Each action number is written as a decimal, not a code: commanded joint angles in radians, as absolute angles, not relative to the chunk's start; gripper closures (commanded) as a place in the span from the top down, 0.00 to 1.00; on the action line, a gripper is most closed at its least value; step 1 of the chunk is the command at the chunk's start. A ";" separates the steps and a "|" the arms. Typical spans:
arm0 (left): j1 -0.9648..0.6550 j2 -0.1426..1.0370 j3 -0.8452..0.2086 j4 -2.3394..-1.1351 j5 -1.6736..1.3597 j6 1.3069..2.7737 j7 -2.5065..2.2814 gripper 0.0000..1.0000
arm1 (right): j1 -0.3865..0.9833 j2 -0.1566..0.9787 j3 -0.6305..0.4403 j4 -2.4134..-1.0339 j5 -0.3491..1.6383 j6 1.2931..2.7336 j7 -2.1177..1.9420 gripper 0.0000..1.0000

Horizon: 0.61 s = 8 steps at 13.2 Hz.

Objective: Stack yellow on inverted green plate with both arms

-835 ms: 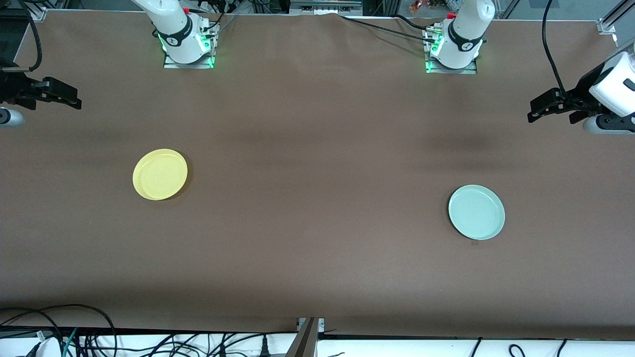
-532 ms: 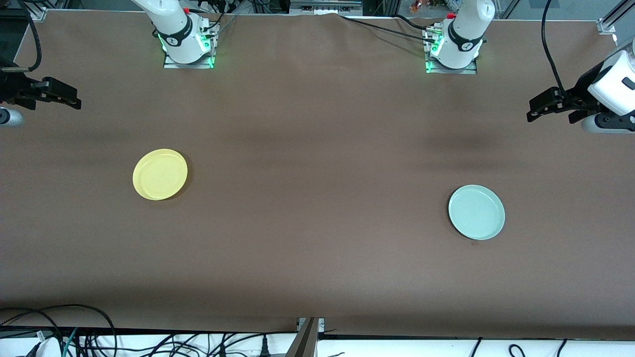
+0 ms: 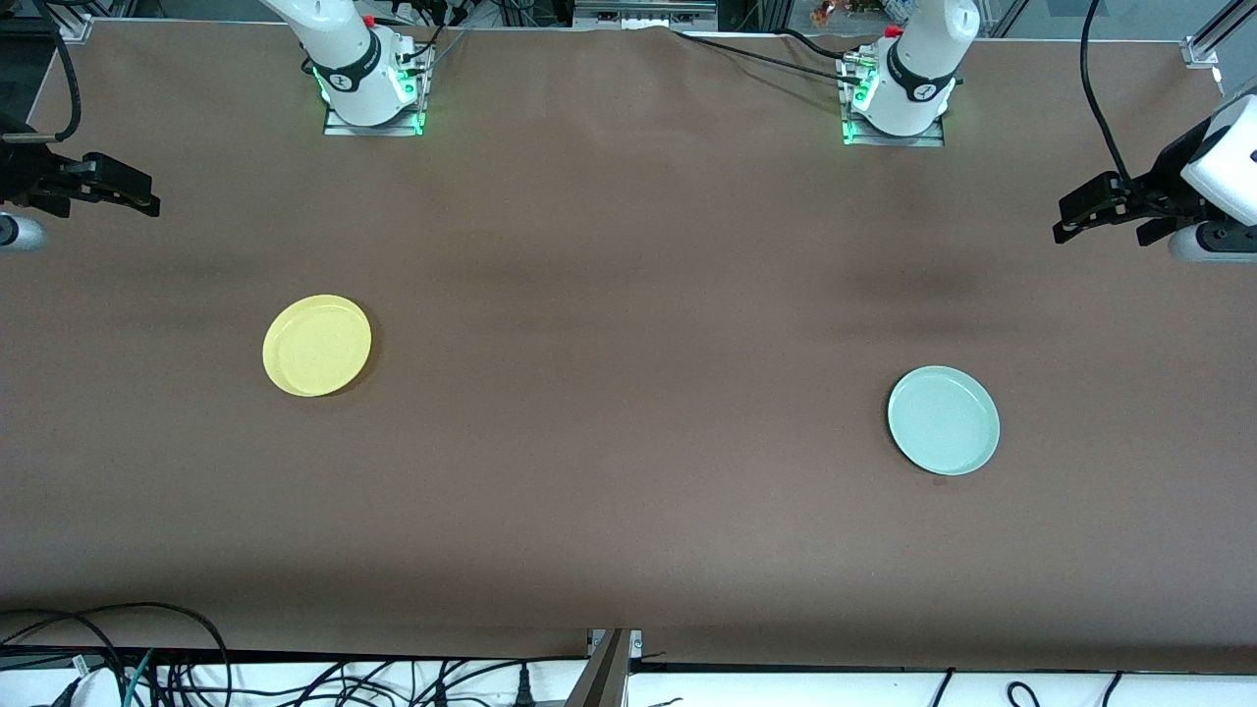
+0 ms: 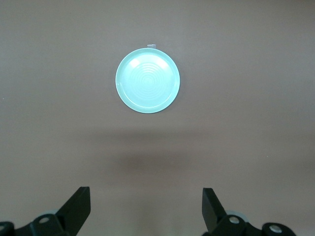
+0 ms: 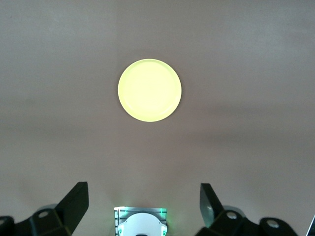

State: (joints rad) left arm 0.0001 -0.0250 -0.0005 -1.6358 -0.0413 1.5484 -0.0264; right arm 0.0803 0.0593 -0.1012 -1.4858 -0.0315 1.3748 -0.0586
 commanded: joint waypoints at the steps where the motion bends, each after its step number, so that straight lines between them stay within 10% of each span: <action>1: 0.009 -0.009 -0.011 -1.600 -0.032 1.543 -0.008 1.00 | 0.072 0.054 -0.101 -1.486 -0.014 1.381 -0.067 1.00; 8: 0.025 0.023 0.000 -1.583 -0.032 1.542 -0.008 1.00 | 0.072 0.055 -0.101 -1.486 -0.014 1.381 -0.067 1.00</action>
